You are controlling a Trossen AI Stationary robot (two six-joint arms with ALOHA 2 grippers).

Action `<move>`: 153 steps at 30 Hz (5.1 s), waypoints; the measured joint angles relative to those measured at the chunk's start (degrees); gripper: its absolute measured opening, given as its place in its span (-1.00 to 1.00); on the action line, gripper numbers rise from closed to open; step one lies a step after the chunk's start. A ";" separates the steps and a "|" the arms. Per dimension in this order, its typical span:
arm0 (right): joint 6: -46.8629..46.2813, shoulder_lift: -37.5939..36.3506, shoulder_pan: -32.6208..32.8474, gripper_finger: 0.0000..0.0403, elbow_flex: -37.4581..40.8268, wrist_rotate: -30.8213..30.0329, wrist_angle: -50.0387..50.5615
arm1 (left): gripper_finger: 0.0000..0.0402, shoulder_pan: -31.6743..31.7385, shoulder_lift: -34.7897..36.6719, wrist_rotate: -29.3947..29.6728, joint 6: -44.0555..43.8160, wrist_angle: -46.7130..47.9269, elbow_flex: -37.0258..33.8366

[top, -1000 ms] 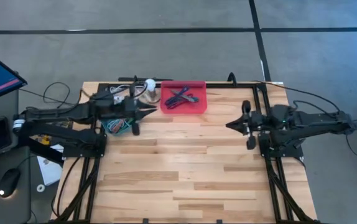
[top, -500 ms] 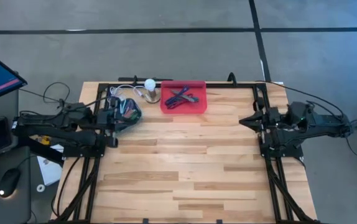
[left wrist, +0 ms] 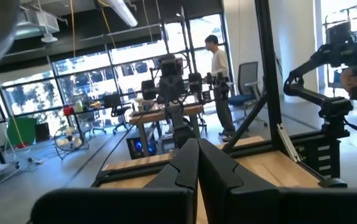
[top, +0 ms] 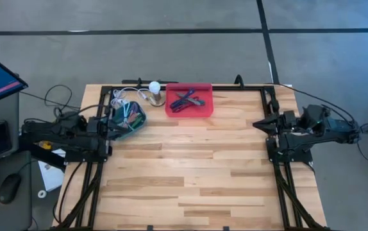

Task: Pick & Place USB Port
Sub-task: Return to Home Position

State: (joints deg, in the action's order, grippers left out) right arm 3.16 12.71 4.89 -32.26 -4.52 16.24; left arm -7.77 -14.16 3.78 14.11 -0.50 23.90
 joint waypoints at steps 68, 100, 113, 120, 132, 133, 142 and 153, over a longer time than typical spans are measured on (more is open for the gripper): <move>-4.71 -12.53 -0.02 -0.95 24.60 0.01 -8.78 | -0.96 0.09 12.92 5.41 -6.95 -7.49 -23.60; -3.21 -9.68 -0.13 -0.95 31.14 0.05 -15.90 | -0.94 0.07 1.52 5.63 -7.54 -7.49 -23.54; -3.21 -9.68 -0.13 -0.95 31.14 0.05 -15.86 | -0.94 0.07 -2.16 5.60 -7.53 -7.69 -23.54; -3.20 -9.68 -0.13 -0.95 31.14 0.05 -15.86 | -0.94 0.07 -2.14 5.58 -7.52 -7.73 -23.54; -3.21 -9.68 -0.13 -0.95 31.14 0.05 -15.86 | -0.95 0.07 -2.14 5.58 -7.52 -7.73 -23.54; -3.21 -9.68 -0.13 -0.95 31.14 0.05 -15.86 | -0.95 0.07 -2.14 5.58 -7.52 -7.73 -23.54; -3.21 -9.68 -0.13 -0.95 31.14 0.05 -15.86 | -0.94 0.07 -2.14 5.58 -7.52 -7.91 -23.54; -3.20 -9.68 -0.13 -0.95 31.14 0.05 -15.85 | -0.95 0.09 -2.14 5.58 -7.52 -8.17 -23.54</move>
State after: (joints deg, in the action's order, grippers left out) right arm -0.04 3.03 4.75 -1.13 -4.47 0.39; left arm -7.68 -16.29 9.37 6.59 -8.67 0.36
